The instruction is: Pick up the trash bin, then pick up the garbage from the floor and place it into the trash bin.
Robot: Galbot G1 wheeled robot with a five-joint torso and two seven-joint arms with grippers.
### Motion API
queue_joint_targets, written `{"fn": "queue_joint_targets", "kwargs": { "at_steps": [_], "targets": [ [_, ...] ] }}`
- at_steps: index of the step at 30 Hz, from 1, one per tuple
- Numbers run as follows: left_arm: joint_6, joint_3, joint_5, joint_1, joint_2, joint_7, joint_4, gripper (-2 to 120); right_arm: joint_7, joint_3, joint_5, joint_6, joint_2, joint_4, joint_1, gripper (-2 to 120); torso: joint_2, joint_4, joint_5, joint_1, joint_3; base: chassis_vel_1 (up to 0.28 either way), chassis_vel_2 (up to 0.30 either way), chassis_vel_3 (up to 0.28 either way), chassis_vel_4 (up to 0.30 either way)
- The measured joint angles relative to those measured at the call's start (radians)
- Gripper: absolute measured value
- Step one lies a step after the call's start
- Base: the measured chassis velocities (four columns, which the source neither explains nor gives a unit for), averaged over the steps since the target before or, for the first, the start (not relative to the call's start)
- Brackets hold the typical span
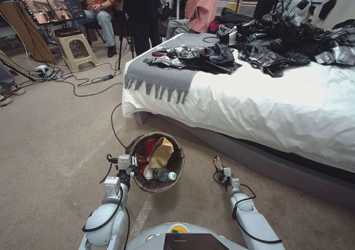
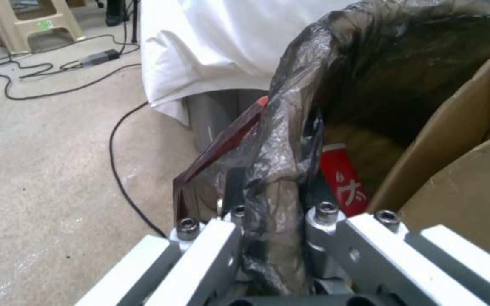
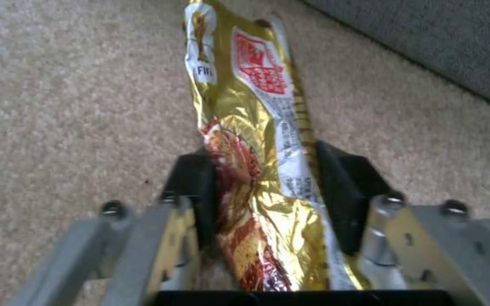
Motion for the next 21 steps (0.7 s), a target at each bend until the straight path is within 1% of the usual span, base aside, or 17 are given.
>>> {"fn": "queue_joint_targets", "kwargs": {
  "at_steps": [1,2,3,4,5,6,7,8,9,10,21],
  "targets": [
    [0.000,0.000,0.000,0.000,0.000,0.000,0.000,3,0.002,0.002,-0.001,0.000,-0.001,0.004,-0.002,30,0.000,-0.0004,-0.0014,0.000,0.000,0.000,0.000,0.000,0.000],
    [0.000,0.000,0.000,0.000,0.000,0.000,0.000,3,0.002,0.002,-0.001,0.000,-0.001,0.004,-0.002,30,0.000,-0.0004,-0.0014,0.000,0.000,0.000,0.000,0.000,0.000],
    [0.000,0.002,0.000,-0.001,0.000,0.000,0.001,3,0.003,0.002,-0.002,0.000,-0.001,0.009,-0.006,25,0.000,-0.0008,-0.0010,0.000,0.000,0.000,0.000,0.000,0.000],
    [0.000,0.002,0.000,-0.001,0.000,0.000,0.001,3,0.003,0.002,-0.003,0.000,0.000,0.012,-0.007,22,0.000,-0.0008,-0.0003,0.000,0.000,0.000,0.000,0.000,0.000],
    [0.000,0.002,0.000,-0.001,0.000,0.000,0.001,3,0.003,0.002,-0.003,0.000,0.000,0.012,-0.007,22,0.000,-0.0008,-0.0003,0.000,0.000,0.000,0.000,0.000,0.000],
    [0.000,0.002,0.000,-0.001,0.000,0.000,0.002,3,0.006,0.002,-0.005,0.000,-0.001,0.016,-0.010,14,0.000,-0.0008,-0.0008,0.000,0.000,0.000,0.000,0.000,0.000],
    [0.000,0.002,0.001,-0.001,0.001,0.000,0.003,3,0.007,0.002,-0.005,0.001,-0.001,0.019,-0.012,9,0.000,-0.0007,-0.0010,0.000,0.000,0.000,0.000,0.000,0.000],
    [0.000,0.002,0.001,-0.001,0.001,0.000,0.004,3,0.008,0.002,-0.006,0.002,-0.001,0.022,-0.014,5,0.000,-0.0007,-0.0008,0.000,0.000,0.000,0.000,0.000,0.000],
    [0.000,0.002,0.001,-0.001,0.001,0.000,0.004,3,0.008,0.002,-0.006,0.002,-0.001,0.022,-0.014,5,0.000,-0.0007,-0.0008,0.000,0.000,0.000,0.000,0.000,0.000],
    [0.000,0.002,0.001,-0.001,0.001,0.000,0.004,3,0.008,0.002,-0.007,0.004,-0.001,0.028,-0.018,0,0.000,-0.0007,-0.0006,0.000,0.000,0.000,0.000,0.000,0.000],
    [-0.001,0.004,0.002,-0.001,0.002,0.001,0.005,3,0.010,0.002,-0.008,0.006,-0.004,0.091,-0.042,0,0.000,-0.0005,-0.0006,0.000,0.000,0.000,0.000,0.000,0.000]
  ]
}}
